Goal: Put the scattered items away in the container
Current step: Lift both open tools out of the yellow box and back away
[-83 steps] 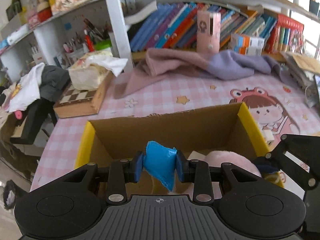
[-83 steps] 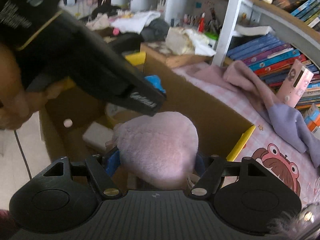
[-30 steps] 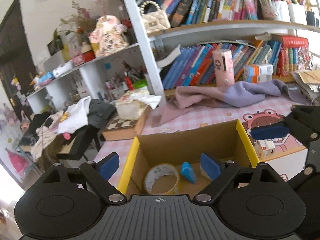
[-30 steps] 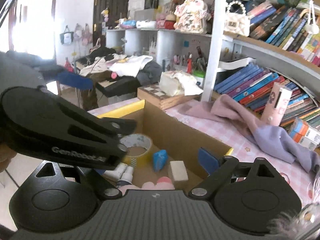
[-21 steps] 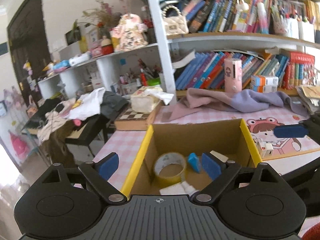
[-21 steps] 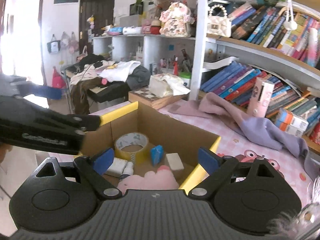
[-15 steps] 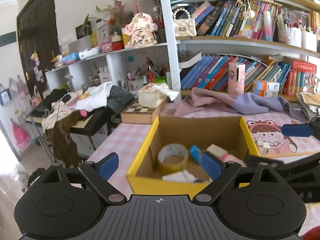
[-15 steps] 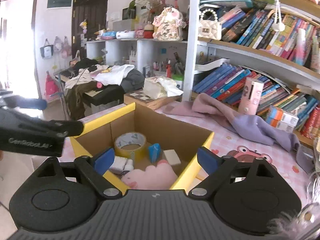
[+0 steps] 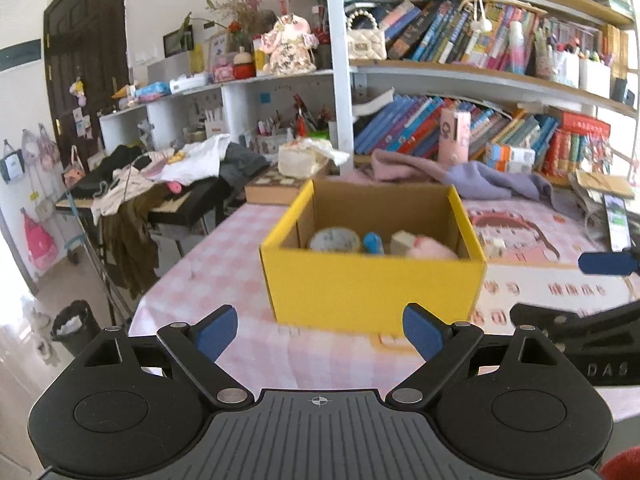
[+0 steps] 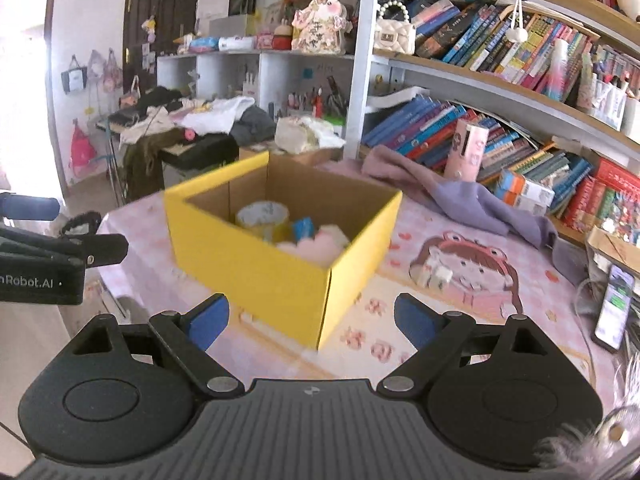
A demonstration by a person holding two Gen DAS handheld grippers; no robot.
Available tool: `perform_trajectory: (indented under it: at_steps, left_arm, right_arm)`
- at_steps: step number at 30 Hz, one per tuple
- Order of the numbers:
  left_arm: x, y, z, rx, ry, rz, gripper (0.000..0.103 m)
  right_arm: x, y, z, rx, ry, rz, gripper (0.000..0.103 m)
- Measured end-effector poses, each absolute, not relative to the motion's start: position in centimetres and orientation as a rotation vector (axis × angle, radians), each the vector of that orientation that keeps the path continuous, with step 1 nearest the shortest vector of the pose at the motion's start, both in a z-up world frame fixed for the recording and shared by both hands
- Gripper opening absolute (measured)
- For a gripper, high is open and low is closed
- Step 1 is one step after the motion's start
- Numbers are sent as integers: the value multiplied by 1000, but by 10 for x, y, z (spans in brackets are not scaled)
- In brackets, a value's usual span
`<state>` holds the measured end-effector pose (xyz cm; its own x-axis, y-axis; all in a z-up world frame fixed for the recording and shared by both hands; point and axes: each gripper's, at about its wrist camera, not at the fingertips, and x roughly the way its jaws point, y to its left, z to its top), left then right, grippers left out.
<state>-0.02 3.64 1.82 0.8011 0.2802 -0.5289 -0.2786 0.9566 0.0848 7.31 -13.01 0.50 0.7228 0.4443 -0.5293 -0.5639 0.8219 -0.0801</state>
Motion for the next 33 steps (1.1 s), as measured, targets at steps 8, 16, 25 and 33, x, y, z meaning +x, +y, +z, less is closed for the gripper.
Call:
perform_trajectory:
  at_steps: [8, 16, 25, 33]
  left_arm:
    - [-22, 21, 14, 13, 566, 248, 92]
    - [-22, 4, 2, 36, 612, 175, 92]
    - [-23, -16, -9, 41, 645, 81, 92]
    - [-29, -22, -10, 52, 639, 72, 92]
  right_arm:
    - [42, -144, 1, -251, 540, 519, 64]
    - [24, -154, -3, -283, 571, 489, 61]
    - [12, -173, -13, -285, 631, 431, 61]
    - [8, -176, -13, -296, 632, 424, 61]
